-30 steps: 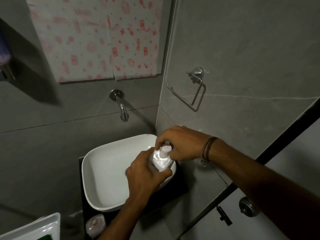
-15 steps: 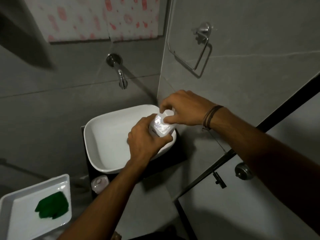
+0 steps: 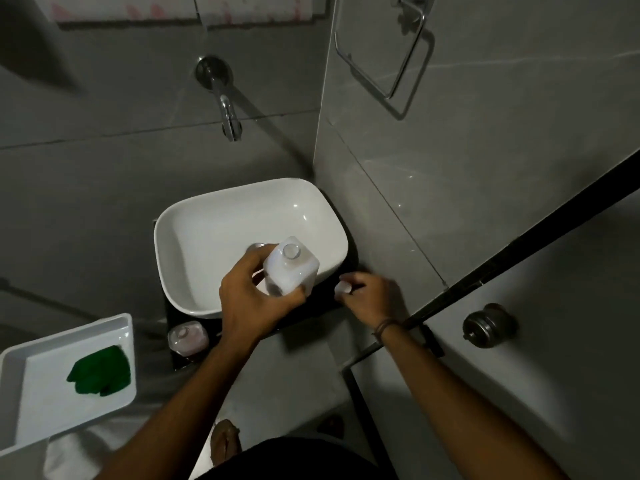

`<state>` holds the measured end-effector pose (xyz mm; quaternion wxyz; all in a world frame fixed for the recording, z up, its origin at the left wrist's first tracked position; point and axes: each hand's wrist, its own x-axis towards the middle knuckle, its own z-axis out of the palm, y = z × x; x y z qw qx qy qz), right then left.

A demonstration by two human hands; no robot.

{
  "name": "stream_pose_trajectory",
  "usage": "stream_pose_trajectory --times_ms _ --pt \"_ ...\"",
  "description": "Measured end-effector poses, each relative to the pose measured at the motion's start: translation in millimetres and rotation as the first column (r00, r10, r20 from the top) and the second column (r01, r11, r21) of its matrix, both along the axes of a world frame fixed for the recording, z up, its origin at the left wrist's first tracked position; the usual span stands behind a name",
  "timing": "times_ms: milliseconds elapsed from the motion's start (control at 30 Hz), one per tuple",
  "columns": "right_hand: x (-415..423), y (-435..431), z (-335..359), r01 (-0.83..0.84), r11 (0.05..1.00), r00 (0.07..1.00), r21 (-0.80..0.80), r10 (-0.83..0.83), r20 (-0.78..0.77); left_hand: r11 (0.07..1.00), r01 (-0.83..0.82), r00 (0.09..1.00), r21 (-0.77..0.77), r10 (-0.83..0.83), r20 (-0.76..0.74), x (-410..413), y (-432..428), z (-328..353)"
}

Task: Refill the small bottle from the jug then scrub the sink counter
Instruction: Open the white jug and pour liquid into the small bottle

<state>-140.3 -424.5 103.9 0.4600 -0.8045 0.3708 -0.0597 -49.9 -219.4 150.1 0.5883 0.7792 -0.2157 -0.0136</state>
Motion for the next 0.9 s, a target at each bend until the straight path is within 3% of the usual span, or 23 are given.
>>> stream_pose_trajectory --times_ms 133,633,767,833,900 --pt "17 13 -61 0.135 0.972 0.991 0.193 -0.13 -0.037 1.0 0.0 1.0 0.012 0.001 -0.014 -6 8 -17" --pt "53 36 -127 0.124 0.971 0.991 0.205 -0.111 -0.072 0.991 -0.124 0.991 0.051 0.126 -0.047 -17 18 -49" --pt "32 44 -116 0.124 0.975 0.991 0.183 -0.129 0.019 0.99 -0.124 0.991 0.067 0.127 -0.037 -14 24 -49" --pt "15 56 -103 0.06 0.969 0.991 0.239 -0.086 0.1 0.989 -0.134 0.99 0.067 0.136 -0.033 -12 29 -47" --pt "2 70 -83 -0.166 0.976 0.98 0.143 0.147 0.135 0.988 -0.136 0.99 0.068 0.137 -0.022 -11 34 -44"
